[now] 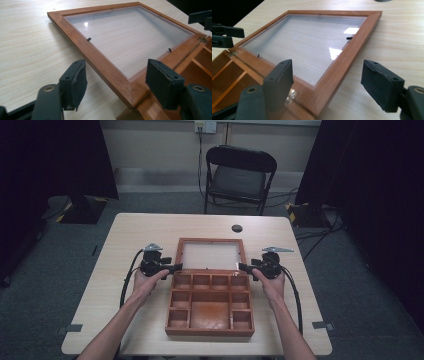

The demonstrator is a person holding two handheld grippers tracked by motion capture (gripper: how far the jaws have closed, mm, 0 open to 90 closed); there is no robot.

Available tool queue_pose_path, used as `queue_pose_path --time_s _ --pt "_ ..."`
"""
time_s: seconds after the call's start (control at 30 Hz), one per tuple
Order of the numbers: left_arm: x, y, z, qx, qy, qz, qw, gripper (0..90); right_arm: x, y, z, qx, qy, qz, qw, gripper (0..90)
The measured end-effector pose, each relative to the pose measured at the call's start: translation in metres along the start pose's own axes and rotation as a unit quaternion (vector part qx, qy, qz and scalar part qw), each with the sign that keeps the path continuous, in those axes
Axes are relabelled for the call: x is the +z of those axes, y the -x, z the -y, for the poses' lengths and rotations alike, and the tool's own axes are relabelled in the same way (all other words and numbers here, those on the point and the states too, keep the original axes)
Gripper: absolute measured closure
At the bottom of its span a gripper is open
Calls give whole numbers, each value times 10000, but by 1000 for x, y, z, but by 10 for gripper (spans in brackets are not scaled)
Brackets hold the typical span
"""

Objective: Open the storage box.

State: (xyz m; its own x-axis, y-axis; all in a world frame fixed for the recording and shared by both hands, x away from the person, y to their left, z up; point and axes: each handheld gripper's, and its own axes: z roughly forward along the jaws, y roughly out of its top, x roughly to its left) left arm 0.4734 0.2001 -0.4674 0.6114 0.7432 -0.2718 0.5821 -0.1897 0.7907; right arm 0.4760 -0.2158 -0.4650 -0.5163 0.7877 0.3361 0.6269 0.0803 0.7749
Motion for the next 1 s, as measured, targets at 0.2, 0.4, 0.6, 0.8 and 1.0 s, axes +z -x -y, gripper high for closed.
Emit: queue_pose_path --time_s 0.2,0.4,0.6,0.8,1.0 --pt "-22 4 4 207 -46 -140 9997 291 -26 -3 3 -150 -23 146 9998 203" --pt "-44 -3 16 96 -154 -257 9995 275 -53 -6 13 -325 -60 283 9991 164" --pt "-64 0 32 404 -315 -388 9979 272 -79 -10 29 -123 107 178 9997 154" --pt "-86 -3 49 320 -272 -665 9969 252 -98 -15 46 -255 -35 332 9991 152" --pt "-96 -15 68 423 -722 -1075 9907 252 -106 -9 67 -333 -330 672 9966 162"
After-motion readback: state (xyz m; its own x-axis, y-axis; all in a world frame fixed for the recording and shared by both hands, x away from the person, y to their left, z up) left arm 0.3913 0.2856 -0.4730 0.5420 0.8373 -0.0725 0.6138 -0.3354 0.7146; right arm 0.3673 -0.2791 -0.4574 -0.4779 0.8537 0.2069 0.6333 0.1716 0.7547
